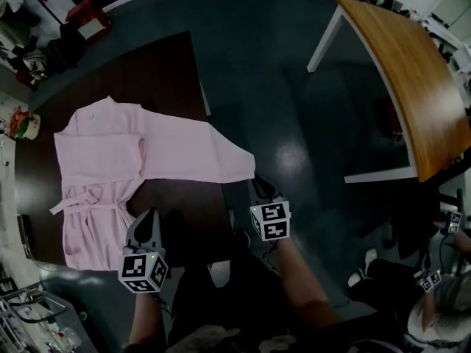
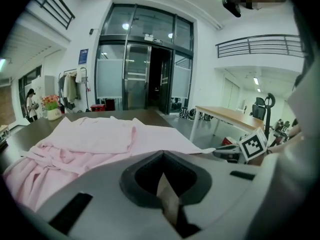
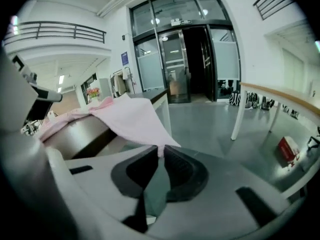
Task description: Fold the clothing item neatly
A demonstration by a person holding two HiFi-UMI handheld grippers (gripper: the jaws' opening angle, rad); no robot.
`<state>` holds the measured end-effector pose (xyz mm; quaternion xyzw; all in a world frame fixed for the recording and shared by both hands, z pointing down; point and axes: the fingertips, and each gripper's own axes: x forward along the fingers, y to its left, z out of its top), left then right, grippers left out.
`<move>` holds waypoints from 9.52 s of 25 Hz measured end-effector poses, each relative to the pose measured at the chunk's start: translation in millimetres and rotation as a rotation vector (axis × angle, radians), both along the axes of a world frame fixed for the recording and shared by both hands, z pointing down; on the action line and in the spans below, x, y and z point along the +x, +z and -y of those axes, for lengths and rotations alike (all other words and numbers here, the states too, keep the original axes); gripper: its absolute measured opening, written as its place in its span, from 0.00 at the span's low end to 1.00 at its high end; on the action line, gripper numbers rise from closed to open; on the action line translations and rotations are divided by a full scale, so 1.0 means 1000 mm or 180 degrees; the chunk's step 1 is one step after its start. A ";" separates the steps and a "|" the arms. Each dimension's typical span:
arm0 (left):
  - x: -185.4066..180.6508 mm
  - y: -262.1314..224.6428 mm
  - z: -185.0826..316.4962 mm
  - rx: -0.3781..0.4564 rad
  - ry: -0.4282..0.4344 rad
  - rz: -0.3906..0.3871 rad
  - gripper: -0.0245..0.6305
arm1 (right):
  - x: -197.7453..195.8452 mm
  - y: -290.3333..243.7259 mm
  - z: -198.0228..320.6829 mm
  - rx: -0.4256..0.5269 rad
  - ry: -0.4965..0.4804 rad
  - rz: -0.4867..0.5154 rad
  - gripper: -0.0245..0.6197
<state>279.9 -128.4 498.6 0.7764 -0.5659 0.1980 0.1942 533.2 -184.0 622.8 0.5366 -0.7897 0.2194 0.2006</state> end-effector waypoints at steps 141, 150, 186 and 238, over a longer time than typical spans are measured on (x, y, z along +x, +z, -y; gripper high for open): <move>-0.574 -0.004 0.039 0.0142 -0.0101 -0.0455 0.05 | -0.671 -0.131 0.135 -0.0076 -0.1087 -0.0371 0.15; -0.564 0.001 0.040 0.0095 0.0009 -0.0490 0.05 | -0.702 -0.081 0.069 -0.0657 -0.1598 -0.0370 0.08; -0.414 -0.032 -0.218 0.0615 -0.0014 0.0152 0.05 | -0.310 -0.162 -0.212 0.1051 0.0245 0.0626 0.07; -0.417 0.074 -0.366 0.0385 0.1646 -0.0295 0.08 | -0.345 -0.036 -0.382 0.0314 -0.0202 0.0184 0.04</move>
